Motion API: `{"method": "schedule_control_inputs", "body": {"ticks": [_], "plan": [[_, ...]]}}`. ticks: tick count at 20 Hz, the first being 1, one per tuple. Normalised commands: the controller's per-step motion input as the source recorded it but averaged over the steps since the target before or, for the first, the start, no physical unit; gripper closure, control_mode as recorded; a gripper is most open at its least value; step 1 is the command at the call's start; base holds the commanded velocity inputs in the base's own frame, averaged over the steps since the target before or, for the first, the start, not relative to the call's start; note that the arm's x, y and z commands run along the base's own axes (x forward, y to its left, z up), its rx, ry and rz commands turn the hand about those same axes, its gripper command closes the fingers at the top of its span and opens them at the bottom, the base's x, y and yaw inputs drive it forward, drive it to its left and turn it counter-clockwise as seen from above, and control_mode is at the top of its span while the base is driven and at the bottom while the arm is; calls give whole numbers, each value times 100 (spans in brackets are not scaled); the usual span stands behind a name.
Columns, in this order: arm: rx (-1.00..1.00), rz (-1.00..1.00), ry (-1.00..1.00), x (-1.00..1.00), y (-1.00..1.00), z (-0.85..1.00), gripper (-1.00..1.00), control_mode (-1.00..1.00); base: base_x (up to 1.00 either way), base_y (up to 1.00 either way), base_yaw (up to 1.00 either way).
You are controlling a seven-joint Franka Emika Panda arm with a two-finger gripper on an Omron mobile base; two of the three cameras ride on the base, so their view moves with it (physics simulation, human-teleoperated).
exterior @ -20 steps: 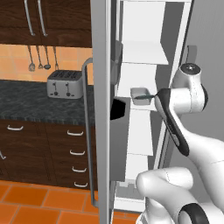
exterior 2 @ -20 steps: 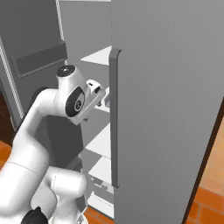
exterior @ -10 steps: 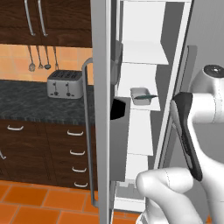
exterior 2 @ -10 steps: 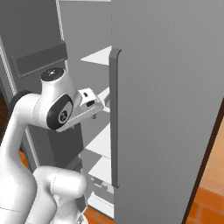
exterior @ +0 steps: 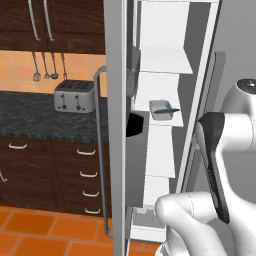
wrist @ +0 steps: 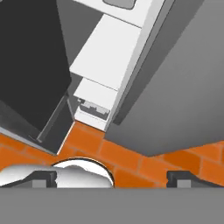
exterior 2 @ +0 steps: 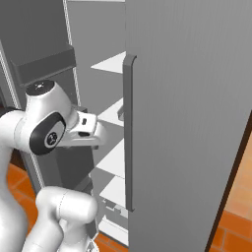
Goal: Take the meat container that has the fish and place it on the second highest rack of the freezer. Then take the vegetable container that has the onion and lemon and place it on the highest rack of the freezer.
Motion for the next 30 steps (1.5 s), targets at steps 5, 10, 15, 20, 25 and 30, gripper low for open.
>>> {"method": "schedule_control_inputs", "body": {"ticks": [5, 10, 15, 20, 25, 30], "plan": [[18, -38, 0, -44, 2, 24, -100, -100, 0, 0, 0], [19, -8, 0, -44, 19, 19, -100, -100, 0, 0, 0], [0, 0, 2, -33, 60, 12, -100, -100, 0, 0, 0], [-1, 0, 0, -1, -5, 4, -100, -100, 0, 0, 0], [-11, 0, 0, 0, -7, -8, -100, -100, 0, 0, 0], [-3, 4, 0, -1, -17, -5, -100, -100, 0, 0, 0]]}}
